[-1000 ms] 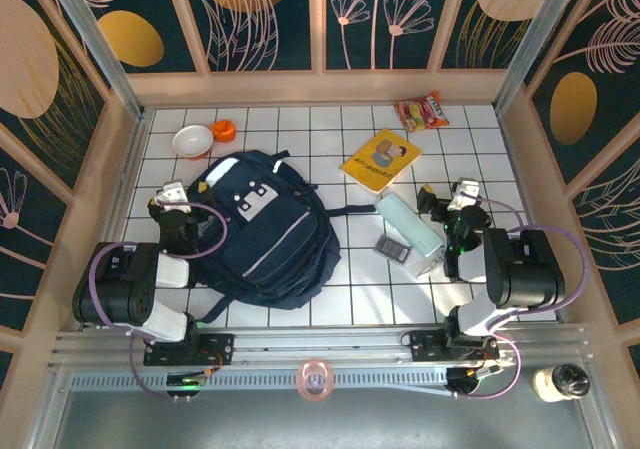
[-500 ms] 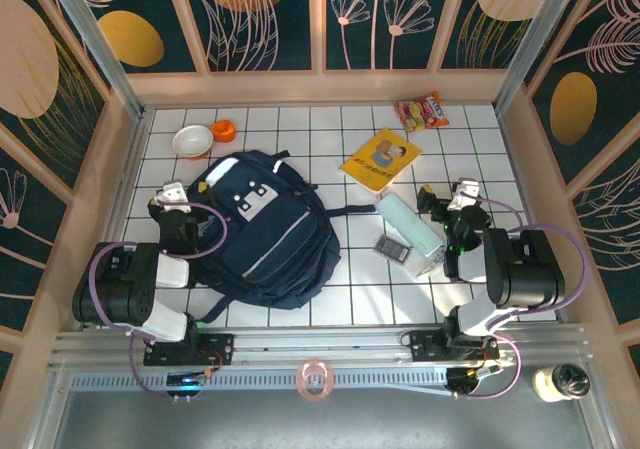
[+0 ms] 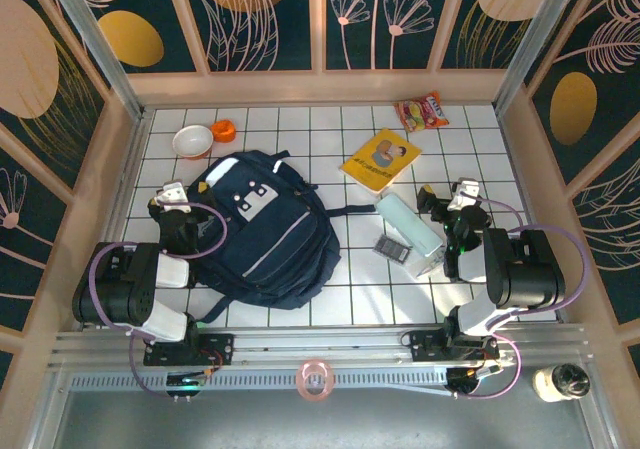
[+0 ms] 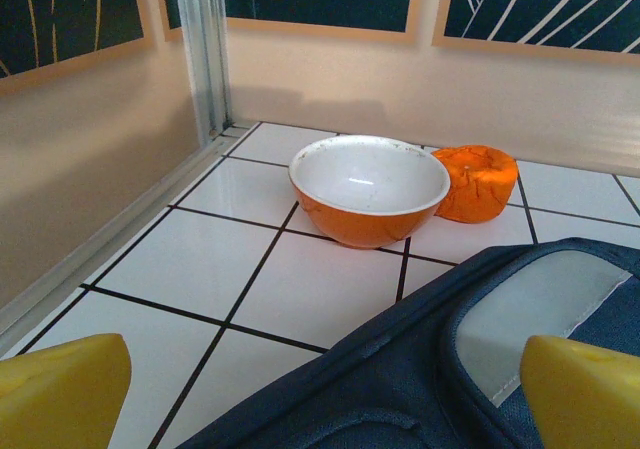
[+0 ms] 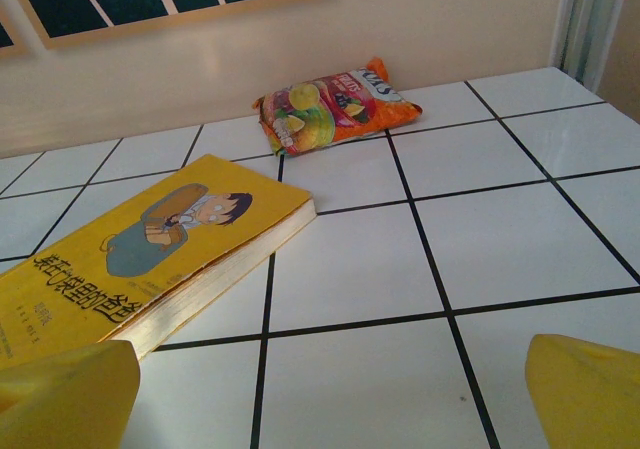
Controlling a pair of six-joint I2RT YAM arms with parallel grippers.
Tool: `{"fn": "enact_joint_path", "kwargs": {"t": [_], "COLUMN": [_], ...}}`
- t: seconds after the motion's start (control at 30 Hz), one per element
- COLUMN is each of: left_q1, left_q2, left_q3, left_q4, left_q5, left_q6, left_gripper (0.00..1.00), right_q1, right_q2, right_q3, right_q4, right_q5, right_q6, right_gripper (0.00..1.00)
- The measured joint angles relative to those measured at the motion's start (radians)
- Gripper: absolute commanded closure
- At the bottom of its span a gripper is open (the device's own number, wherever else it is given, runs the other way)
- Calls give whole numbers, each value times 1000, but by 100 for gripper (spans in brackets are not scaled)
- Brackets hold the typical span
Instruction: Pack the student bag
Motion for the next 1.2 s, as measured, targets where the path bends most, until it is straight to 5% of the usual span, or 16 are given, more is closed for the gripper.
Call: {"fn": "enact_joint_path", "kwargs": {"t": [0.17, 0.37, 0.77, 1.03, 1.2], "left_q1": [0, -1, -15, -108, -118], "left_q2": [-34, -285, -611, -566, -544], "left_q3": [1, 35, 300, 461, 442], "left_q4": [-33, -214, -826, -1102, -1196], "left_q5": [2, 5, 104, 212, 338], "left_q6": [3, -5, -142, -267, -414], "left_gripper": [2, 12, 22, 22, 23], "right_q1": [0, 0, 0, 0, -1], "right_q2": [-5, -201, -494, -483, -367], "right_q3": [8, 117, 478, 559, 640], "right_q4": [-19, -262, -837, -1052, -1165], "right_q5": [25, 102, 224, 144, -19], "right_q6": [3, 19, 140, 163, 215], "right_gripper": [1, 1, 1, 1, 2]}}
